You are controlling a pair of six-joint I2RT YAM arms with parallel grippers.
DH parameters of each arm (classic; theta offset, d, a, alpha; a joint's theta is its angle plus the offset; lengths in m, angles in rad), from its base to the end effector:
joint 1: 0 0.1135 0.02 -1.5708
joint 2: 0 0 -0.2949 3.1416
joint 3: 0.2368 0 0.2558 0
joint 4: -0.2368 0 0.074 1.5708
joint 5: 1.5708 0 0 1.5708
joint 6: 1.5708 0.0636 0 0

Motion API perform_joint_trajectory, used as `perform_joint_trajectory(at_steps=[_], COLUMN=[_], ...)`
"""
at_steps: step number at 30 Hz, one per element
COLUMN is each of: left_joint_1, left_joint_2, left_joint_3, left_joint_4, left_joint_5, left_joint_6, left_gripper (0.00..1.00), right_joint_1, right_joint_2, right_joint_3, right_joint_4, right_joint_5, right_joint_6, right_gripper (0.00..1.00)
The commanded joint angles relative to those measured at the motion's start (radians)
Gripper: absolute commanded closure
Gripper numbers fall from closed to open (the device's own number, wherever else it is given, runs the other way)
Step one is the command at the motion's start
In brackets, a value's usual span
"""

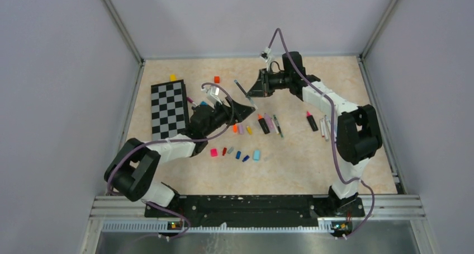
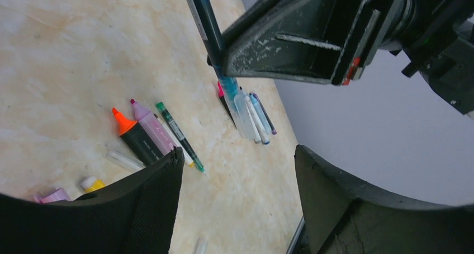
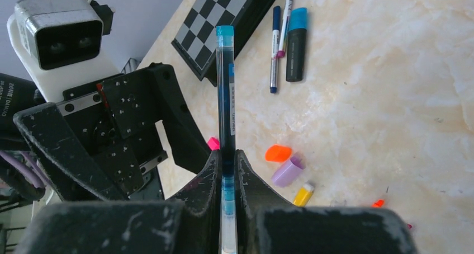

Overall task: Open the pen caps
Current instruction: Pick up the pen from the center of the board.

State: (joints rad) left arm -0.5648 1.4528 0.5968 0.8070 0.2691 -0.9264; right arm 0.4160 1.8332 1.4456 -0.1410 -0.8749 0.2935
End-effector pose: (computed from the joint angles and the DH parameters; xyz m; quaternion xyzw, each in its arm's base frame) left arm 0.2686 -0.1902 0.2513 -0.0380 0.7226 -0.5350 0.4361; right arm 0.3905 0.2259 0.3020 -0.2586 0.7712 0.5012 0.2953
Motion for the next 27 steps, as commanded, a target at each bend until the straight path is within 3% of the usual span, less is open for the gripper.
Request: perform_joint_trajectory(at_steps=[1,6,8,12,18,24,27], left_joint_1=[-0.016,-0.030,-0.032,-0.039,-0.048,-0.049,-0.049], left_joint_2=[0.035,0.081,0.093,0.116,0.138,0.146,0.139], left_joint_3=[0.055,0.110,0.116,0.129,0.151,0.145,0.140], left_joint_4=[0.096,0.060,0.058,0.057,0.056,0.067,0.065], left_joint_5=[-0.095,-0.133,-0.146,-0.145,-0.132,-0.118,-0.112], left_joint_6=[-0.031,-0.047,-0.058,-0.075,-0.071,-0.061,-0.039], left_gripper=[0.26,0.31,0.41,0.49,0.52,0.74,0.91], right_joint_1=[0.003,0.005,0.004,0.006,0.028,0.034,0.033], right_joint_2=[-0.071,-0.078,-0.079,-0.081,-0.082,-0.084,-0.092], right_joint_3=[-0.009,-0.019,-0.021,-0.023,-0.024,-0.024,-0.025], right_joint_4=[0.097,0.103,0.105,0.109,0.087,0.076,0.062], right_joint_5=[-0.035,-0.033,-0.032,-0.027,-0.005,0.010,0.021], right_joint_6=[0.041,0.042,0.043,0.045,0.014,-0.003,-0.027], right_gripper=[1.00,1.00,1.00,1.00,1.00,1.00,1.00])
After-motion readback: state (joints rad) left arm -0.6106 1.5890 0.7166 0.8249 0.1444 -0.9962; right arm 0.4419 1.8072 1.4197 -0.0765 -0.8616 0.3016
